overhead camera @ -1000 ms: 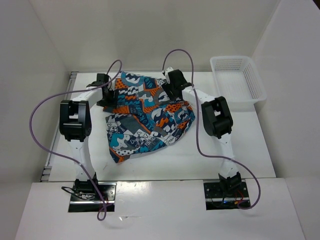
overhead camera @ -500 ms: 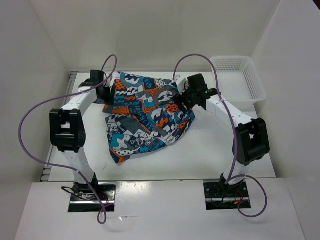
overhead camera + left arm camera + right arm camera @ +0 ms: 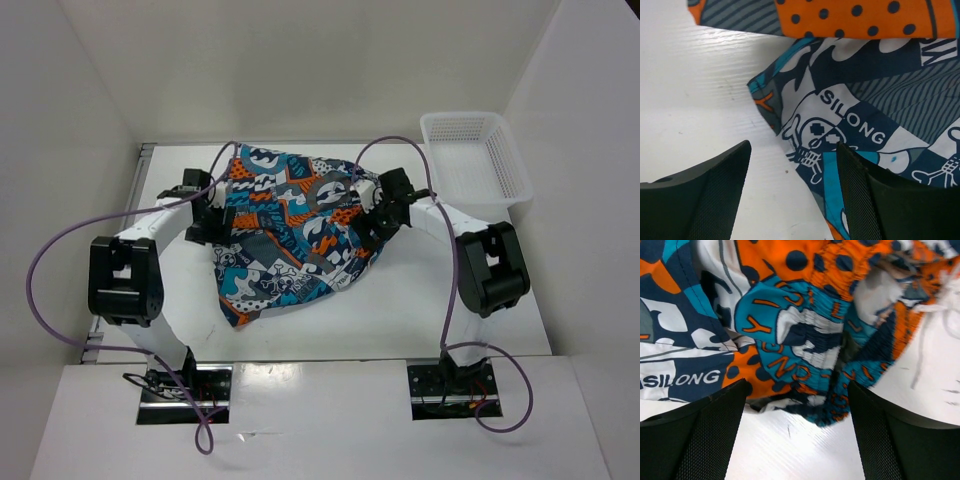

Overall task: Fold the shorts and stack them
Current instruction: Flatten the shorts out

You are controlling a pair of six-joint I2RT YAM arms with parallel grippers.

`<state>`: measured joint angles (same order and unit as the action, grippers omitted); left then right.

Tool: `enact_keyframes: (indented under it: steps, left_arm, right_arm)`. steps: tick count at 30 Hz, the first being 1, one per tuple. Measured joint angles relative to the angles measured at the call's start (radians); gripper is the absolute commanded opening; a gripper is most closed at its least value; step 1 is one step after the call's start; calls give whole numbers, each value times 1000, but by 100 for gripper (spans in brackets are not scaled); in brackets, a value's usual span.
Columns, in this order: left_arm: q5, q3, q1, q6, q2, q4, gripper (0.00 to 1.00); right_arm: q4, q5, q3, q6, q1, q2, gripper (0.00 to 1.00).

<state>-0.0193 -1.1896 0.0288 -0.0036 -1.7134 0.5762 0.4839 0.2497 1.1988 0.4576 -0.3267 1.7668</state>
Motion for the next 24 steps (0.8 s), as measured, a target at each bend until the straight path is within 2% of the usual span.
enact_keyframes:
  steps: [3, 4, 6, 7, 8, 10, 11, 13, 15, 20, 24]
  left_arm:
    - [-8, 19, 18, 0, -11, -18, 77]
    - [-5, 27, 24, 0, -20, -26, 77]
    - [2, 41, 31, 0, -40, -38, 75]
    - [6, 46, 35, 0, -55, -41, 71]
    - [10, 50, 39, 1, -68, -48, 68]
    - [18, 51, 40, 0, -89, -58, 57]
    - [19, 50, 40, -2, -97, -62, 45]
    - [16, 41, 40, -3, -105, -67, 34]
    - [14, 24, 42, -3, -119, -66, 28]
    - [27, 7, 44, -3, -131, -69, 27]
    - [51, -8, 45, -2, -138, -73, 28]
  right_arm:
    - [-2, 28, 0, -2, 0, 28, 80]
    - [-3, 40, 0, -1, 0, 37, 69]
    - [-5, 56, 0, 4, 0, 53, 55]
    - [-6, 62, 0, 5, 0, 60, 38]
    - [-8, 63, 0, 11, 0, 66, 28]
    - [-9, 61, 0, 7, 0, 73, 7]
    - [-8, 59, 0, 10, 0, 73, 0]
    - [-3, 51, 0, 20, 0, 71, 0]
    - [20, 46, 1, 56, 5, 64, 0]
    - [134, 77, -6, 220, 22, -34, 0]
    - [174, 108, -157, 420, 10, -251, 0]
